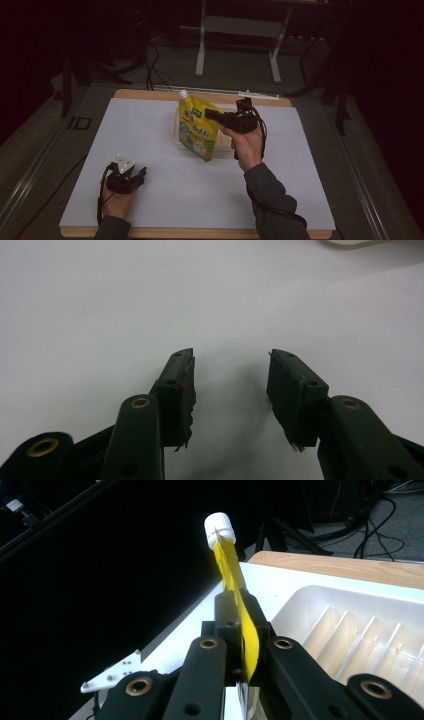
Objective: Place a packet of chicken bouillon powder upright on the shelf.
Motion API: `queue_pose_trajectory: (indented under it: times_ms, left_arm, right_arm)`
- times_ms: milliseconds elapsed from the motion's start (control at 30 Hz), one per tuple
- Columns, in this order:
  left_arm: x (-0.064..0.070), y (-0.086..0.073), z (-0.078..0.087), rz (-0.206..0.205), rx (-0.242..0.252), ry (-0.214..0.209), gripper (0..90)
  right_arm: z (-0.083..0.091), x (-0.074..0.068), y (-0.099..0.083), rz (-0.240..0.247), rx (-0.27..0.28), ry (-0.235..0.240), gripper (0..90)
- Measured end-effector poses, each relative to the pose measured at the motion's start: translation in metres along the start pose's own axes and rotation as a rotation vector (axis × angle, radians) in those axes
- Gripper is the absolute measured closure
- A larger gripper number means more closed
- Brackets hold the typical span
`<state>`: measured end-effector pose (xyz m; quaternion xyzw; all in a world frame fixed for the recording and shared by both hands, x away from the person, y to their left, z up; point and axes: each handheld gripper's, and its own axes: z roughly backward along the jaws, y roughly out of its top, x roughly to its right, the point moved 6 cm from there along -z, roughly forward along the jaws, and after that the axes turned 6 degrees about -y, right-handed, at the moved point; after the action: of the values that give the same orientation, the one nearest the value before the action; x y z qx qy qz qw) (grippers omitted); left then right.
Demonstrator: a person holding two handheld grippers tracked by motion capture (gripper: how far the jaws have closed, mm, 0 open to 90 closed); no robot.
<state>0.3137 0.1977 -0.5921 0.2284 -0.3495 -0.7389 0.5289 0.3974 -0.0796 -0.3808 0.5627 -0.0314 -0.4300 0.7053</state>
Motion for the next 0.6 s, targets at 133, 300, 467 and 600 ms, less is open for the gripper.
queue_pose_trajectory:
  times_ms: [133, 300, 467, 600]
  left_arm:
    - [0.000, 0.000, 0.000, 0.002, 0.001, -0.001, 54.2]
    - [0.000, 0.000, 0.000, 0.002, 0.000, -0.003, 54.2]
    - [0.000, 0.000, 0.000, 0.001, -0.001, -0.003, 54.2]
    - [0.000, 0.000, 0.000, 0.002, 0.000, -0.004, 54.2]
  right_arm:
    - [-0.009, -0.002, 0.003, -0.003, 0.014, -0.032, 90.0]
    - [-0.016, -0.001, 0.006, -0.025, 0.034, -0.048, 90.0]
    - [-0.022, 0.000, 0.010, -0.051, 0.063, -0.066, 90.0]
    - [-0.028, 0.001, 0.012, -0.058, 0.081, -0.086, 90.0]
